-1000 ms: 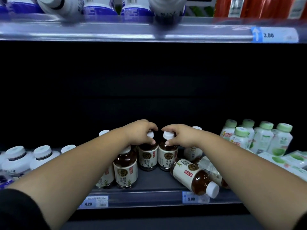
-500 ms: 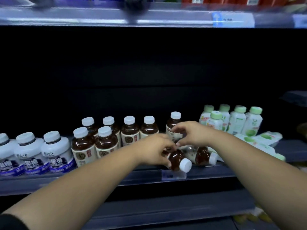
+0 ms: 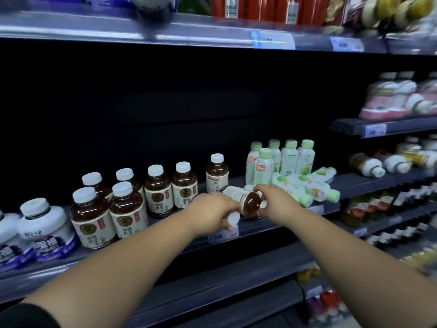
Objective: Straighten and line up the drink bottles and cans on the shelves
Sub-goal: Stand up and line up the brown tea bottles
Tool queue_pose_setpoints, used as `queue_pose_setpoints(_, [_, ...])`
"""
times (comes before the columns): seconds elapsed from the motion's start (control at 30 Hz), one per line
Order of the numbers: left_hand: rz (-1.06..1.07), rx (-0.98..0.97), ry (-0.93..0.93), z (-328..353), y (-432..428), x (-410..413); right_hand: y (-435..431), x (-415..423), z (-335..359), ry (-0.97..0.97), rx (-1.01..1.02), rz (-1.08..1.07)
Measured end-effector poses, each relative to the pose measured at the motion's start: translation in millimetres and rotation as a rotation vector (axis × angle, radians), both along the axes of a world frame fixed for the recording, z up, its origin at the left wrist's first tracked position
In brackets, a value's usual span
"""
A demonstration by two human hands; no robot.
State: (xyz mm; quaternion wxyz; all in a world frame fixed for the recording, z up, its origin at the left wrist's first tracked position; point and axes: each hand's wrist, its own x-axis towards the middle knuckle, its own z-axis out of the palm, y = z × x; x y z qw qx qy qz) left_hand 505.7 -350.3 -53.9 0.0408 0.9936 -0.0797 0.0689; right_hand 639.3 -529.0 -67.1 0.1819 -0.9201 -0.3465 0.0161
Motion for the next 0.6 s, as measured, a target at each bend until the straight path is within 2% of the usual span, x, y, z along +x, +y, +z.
queue_pose_setpoints(0.23, [0.221, -0.325, -0.104, 29.7, 35.0, -36.7, 10.2, -21.7, 15.4, 0.027, 0.240, 0.087])
queue_pose_setpoints(0.37, [0.364, -0.350, -0.099, 43.0, 59.2, -48.2, 26.7, -23.7, 49.9, 0.085, 0.339, 0.175])
queue_pose_setpoints(0.6, [0.583, -0.294, -0.053, 46.7, 89.7, -57.4, 75.5, -12.5, 67.1, 0.081, 0.226, 0.235])
